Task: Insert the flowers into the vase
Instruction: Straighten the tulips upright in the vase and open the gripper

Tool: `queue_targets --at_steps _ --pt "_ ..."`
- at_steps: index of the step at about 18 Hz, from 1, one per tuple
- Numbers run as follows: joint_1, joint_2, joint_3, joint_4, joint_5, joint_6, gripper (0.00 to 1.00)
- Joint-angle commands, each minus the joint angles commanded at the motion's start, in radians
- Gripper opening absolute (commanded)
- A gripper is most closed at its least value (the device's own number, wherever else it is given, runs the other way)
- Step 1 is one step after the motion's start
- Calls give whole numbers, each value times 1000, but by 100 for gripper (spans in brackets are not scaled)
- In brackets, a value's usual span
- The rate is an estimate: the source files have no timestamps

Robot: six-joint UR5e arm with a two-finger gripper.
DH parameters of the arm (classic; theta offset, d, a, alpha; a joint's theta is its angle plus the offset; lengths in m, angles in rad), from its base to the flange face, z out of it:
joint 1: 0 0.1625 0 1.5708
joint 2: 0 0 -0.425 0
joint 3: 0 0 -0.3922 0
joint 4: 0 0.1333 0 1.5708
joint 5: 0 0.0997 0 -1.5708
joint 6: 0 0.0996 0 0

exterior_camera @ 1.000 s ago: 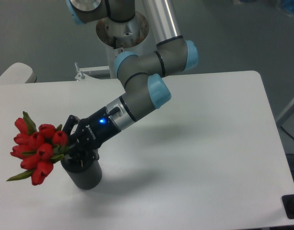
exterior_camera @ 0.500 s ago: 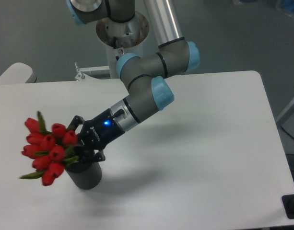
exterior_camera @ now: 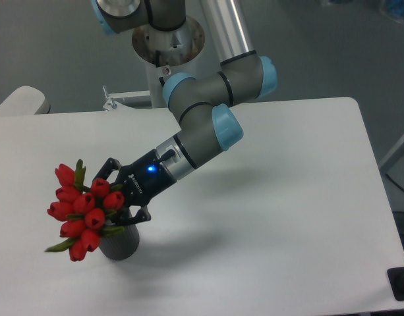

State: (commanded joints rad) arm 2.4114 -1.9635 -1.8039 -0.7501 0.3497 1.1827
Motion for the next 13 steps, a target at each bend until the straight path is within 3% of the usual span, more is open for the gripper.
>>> queue_targets --at_steps 3,4,5,13 --pt "2 3 -6 2 0 5 76" --pt "2 3 -8 2 0 6 96" --pt "2 3 -8 2 0 8 100" --pt "38 12 -54 2 2 101 100"
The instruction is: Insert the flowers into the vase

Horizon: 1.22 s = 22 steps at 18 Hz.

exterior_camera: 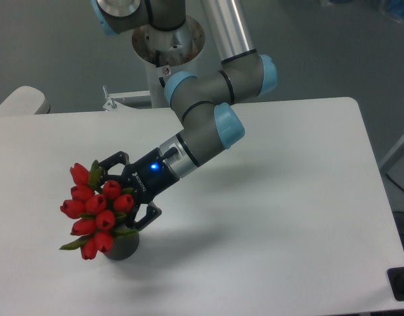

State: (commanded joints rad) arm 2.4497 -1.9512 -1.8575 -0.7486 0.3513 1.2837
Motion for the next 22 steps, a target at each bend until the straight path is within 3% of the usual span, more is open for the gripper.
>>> queue_targets --at_steps 13,22 --pt "80 52 -28 -3 12 49 100" --pt "271 118 18 -3 175 98 100"
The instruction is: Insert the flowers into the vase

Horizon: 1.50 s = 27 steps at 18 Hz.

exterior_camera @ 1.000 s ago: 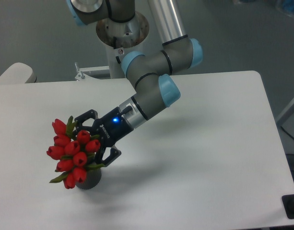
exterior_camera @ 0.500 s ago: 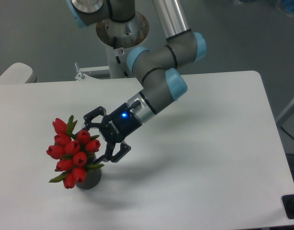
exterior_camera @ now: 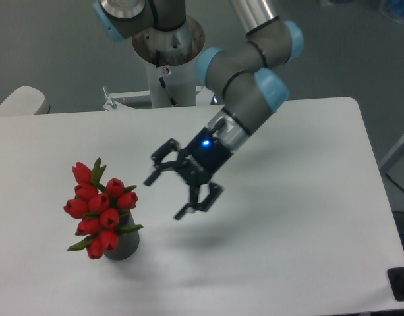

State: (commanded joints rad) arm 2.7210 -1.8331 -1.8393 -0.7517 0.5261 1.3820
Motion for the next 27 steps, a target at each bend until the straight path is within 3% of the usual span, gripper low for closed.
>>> queue_targets --at_steps 5,12,16,22,27 --pt "97 -8 38 -3 24 60 100" --pt "114 -23 146 -6 397 87 100" --pt "98 -61 265 -23 520 95 100" --pt "19 -110 465 -213 782 291 100" --pt "-61 -159 587 -330 940 304 100"
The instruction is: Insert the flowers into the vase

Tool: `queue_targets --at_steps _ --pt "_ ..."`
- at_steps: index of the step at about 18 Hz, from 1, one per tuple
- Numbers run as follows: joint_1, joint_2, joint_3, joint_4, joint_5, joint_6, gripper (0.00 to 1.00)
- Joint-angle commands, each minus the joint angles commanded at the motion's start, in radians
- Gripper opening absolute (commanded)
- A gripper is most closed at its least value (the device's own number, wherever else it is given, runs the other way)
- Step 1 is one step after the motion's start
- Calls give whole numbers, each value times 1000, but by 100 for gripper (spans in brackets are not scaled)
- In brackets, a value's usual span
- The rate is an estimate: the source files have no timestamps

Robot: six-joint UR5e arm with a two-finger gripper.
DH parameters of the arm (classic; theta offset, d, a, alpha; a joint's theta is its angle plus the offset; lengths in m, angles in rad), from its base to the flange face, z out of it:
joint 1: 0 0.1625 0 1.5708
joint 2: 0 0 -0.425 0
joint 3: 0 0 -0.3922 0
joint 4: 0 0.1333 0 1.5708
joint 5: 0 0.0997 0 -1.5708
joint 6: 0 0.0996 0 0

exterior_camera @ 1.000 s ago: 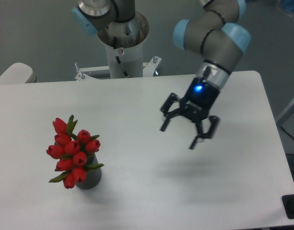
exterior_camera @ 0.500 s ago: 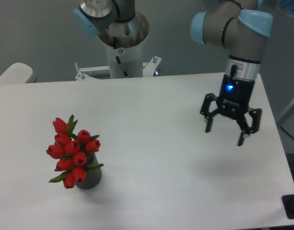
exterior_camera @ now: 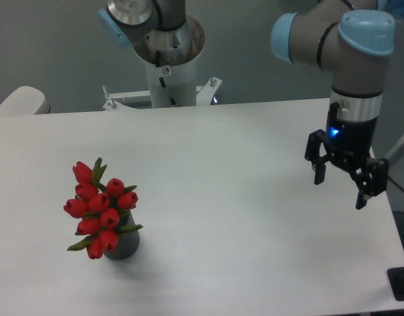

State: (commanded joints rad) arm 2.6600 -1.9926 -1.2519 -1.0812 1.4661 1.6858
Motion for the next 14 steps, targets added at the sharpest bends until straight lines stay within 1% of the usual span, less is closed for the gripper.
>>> queue_targets --at_steps 1,3,7,14 --pt "-17 -6 14 -32 28 2 100" --pt "-37 -18 46 -63 59 0 100" --pt "-55 -25 51 -63 75 -8 100" --pt "-63 -28 51 -62 79 -14 100"
